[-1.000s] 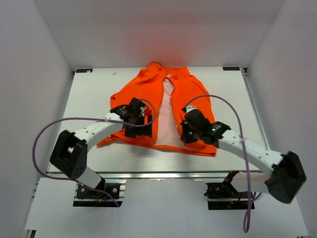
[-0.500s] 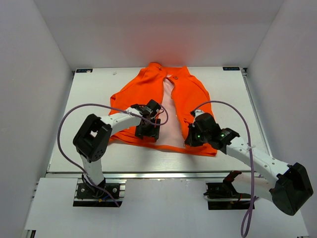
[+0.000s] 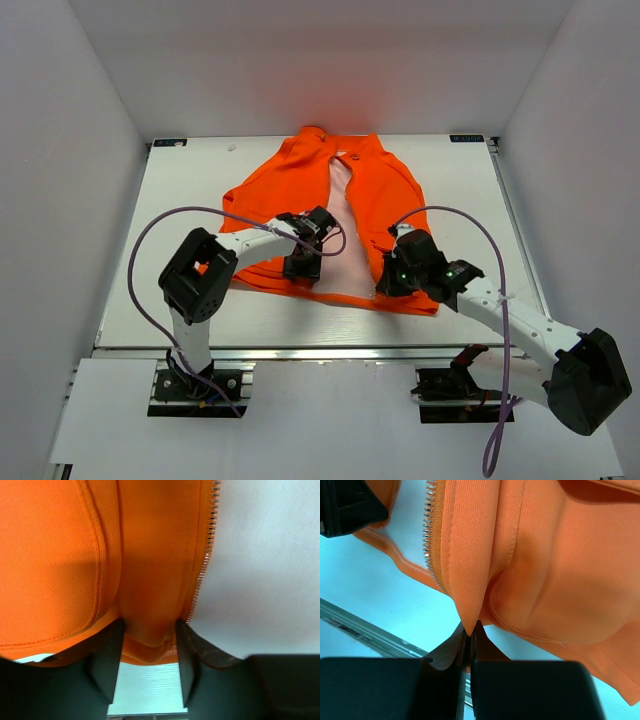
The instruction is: Zip up the jacket
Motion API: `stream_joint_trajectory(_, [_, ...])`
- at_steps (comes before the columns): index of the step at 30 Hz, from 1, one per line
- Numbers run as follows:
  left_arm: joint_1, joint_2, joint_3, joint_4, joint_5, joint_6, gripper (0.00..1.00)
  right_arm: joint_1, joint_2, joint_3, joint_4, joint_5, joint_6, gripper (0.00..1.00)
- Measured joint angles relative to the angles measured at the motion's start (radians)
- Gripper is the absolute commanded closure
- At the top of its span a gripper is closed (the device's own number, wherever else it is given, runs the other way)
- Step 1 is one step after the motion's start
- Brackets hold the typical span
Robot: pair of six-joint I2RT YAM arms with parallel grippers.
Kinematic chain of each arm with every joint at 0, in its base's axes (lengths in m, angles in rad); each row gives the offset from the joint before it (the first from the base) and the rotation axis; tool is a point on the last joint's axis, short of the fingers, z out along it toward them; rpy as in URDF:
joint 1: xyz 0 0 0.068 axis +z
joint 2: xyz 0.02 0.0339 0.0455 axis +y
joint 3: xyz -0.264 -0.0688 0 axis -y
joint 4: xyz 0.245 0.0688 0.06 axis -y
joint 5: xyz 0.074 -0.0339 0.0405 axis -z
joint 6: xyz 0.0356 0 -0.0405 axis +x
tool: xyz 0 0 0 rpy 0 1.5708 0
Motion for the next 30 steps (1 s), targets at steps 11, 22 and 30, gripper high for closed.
stream_joint_trajectory(11, [-0.003,0.004,0.014,-0.013,-0.011,-0.017,0.85,-0.028,-0.011,-0.032,0.01,0.0,0.002,1.0])
stream_joint_trajectory(22, [-0.003,-0.071,0.021,-0.033,-0.019,0.002,0.74,-0.091,-0.013,-0.063,0.035,-0.027,0.0,1.0])
stream_joint_trajectory(30, [-0.003,-0.084,0.022,-0.032,-0.013,0.018,0.7,-0.115,-0.021,-0.08,0.041,-0.048,-0.001,1.0])
